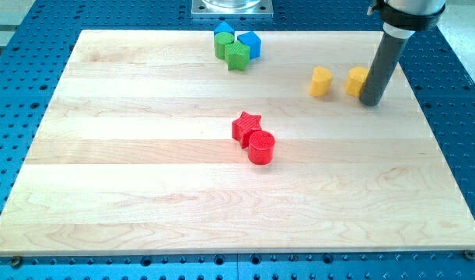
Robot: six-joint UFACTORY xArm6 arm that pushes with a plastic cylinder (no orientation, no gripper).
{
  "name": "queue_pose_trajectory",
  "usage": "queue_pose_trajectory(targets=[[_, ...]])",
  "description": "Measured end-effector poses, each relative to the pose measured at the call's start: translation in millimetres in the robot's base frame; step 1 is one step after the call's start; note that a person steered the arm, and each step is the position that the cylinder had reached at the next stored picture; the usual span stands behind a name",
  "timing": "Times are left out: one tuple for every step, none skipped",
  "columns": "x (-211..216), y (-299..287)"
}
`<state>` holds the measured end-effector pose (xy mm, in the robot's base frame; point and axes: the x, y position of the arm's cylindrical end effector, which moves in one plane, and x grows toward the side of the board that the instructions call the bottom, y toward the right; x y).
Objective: Nudge the hexagon to the left
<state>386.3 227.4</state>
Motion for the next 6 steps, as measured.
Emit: queue_pose_trajectory(targets=[[-23, 79], [-57, 55], [-60, 20], [-83, -10], [-131, -25], [-174, -55]])
